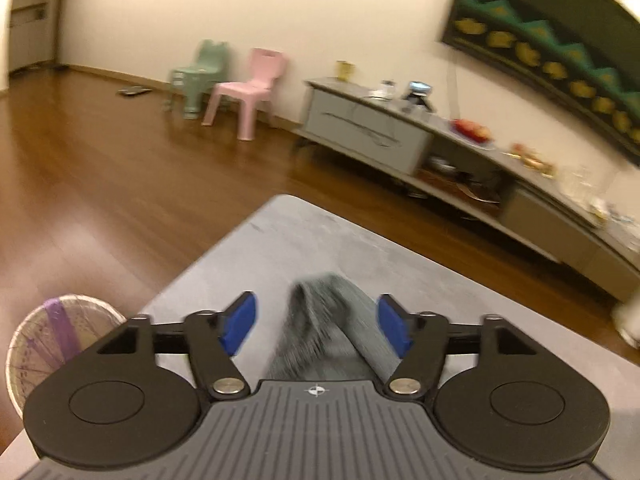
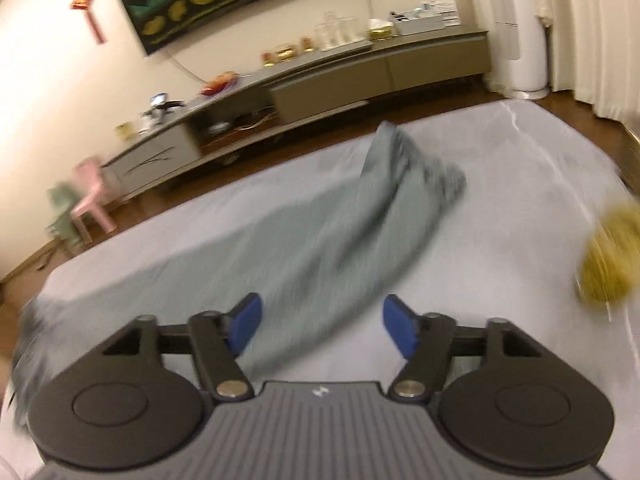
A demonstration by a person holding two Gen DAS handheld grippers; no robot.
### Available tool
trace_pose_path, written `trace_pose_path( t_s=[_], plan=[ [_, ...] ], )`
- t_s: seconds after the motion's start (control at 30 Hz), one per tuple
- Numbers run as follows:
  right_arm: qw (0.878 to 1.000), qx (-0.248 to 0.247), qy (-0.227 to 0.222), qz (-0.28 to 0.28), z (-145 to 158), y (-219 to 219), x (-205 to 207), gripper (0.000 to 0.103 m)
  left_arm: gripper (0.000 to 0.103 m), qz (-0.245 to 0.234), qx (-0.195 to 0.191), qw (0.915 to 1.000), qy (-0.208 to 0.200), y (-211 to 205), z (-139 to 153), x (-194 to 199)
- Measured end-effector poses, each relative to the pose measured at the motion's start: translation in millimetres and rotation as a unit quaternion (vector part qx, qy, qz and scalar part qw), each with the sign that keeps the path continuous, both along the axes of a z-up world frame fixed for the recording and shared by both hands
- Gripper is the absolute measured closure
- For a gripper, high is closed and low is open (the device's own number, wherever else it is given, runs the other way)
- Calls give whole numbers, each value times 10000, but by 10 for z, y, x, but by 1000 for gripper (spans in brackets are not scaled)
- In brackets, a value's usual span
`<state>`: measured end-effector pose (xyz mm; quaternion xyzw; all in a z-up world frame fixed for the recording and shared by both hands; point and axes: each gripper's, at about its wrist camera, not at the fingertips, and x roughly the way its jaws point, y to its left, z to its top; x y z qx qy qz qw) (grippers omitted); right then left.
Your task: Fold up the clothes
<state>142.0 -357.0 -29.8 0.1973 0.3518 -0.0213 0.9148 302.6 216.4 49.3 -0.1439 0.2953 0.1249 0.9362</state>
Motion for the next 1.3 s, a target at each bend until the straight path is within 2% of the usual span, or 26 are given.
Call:
trace_pose_path(
  t_s=[0.03, 0.07, 0.13, 0.23, 0.3, 0.43, 0.47, 0.5, 0.53, 0.57, 0.6, 0.63, 0.7, 0.73, 0.77, 0.83, 0.9, 0.93, 1.0, 1.03, 1.07, 1.1, 1.13, 1.17, 1.3],
  plan=[
    [9999, -45, -8, -139, -12, -32, -151, 17, 13, -255, 137, 9996, 2, -81, 25, -171],
    [9996, -89, -16, -278, -24, -64, -301, 15, 8, -480, 273, 9985, 27, -165, 19, -354],
    [9983, -141, -14, -568, -59, -148, -560, 15, 6, -759, 359, 9962, 209, -249, -122, -722],
    [9946, 24, 77, -1037, -174, -399, -626, 15, 6, -717, 52, 9950, 700, -226, -466, -1125],
    [9944, 33, -8, -1061, -205, -432, -591, 15, 6, -653, -25, 9930, 979, -251, -615, -1265],
    [9937, 265, 120, -1086, -372, -369, -523, 10, 6, -728, 188, 9888, 1293, -323, -816, -1319],
    [9933, 301, 161, -1102, -409, -356, -507, 8, 13, -765, 250, 9878, 1337, -340, -860, -1312],
    [9928, 298, 216, -1137, -437, -350, -494, 8, 25, -801, 312, 9867, 1381, -357, -903, -1305],
    [9923, 295, 271, -1171, -464, -343, -481, 8, 61, -829, 314, 9869, 1350, -359, -901, -1306],
    [9917, 292, 327, -1206, -492, -337, -468, 7, 69, -850, 267, 9880, 1258, -350, -862, -1313],
    [9911, 289, 382, -1240, -520, -330, -455, 8, 86, -872, 220, 9891, 1166, -342, -822, -1321],
    [9905, 286, 437, -1275, -547, -324, -442, 13, 98, -893, 174, 9900, 1074, -333, -783, -1328],
    [9911, 346, 588, -1144, -582, -327, -372, 60, 98, -619, -248, 9972, 350, -70, -497, -1449],
    [9918, 398, 594, -1055, -576, -328, -368, 99, 98, -362, -596, 9975, -93, 157, -339, -1574],
    [9919, 394, 556, -1075, -568, -329, -399, 98, 99, -122, -814, 9961, -312, 348, -262, -1676],
    [9918, 386, 482, -1115, -552, -331, -462, 98, 99, 328, -1039, 9933, -391, 672, -241, -1841],
    [9917, 378, 407, -1156, -536, -333, -526, 94, 98, 450, -1094, 9929, -135, 777, -314, -1874],
    [9917, 374, 370, -1176, -528, -334, -557, 85, 98, 417, -1058, 9935, 78, 757, -364, -1856],
    [9900, 393, 397, -1298, -553, -366, -567, 59, 97, 336, -884, 9950, 310, 675, -393, -1848],
    [9887, 408, 434, -1378, -574, -390, -559, 33, 93, 297, -788, 9956, 400, 632, -399, -1848],
    [9873, 424, 471, -1458, -596, -414, -551, 20, 77, 257, -691, 9961, 490, 589, -405, -1848],
    [9858, 439, 509, -1538, -618, -437, -542, 20, 64, 217, -595, 9963, 579, 546, -411, -1847],
    [9843, 455, 546, -1618, -640, -461, -534, 20, 34, 178, -498, 9964, 669, 504, -417, -1847],
    [9826, 470, 583, -1697, -662, -485, -526, 19, 19, 127, -407, 9964, 735, 457, -429, -1844],
    [9768, 516, 713, -1955, -742, -564, -482, 19, 16, -177, -232, 9935, 1104, 269, -583, -1781]
  ],
)
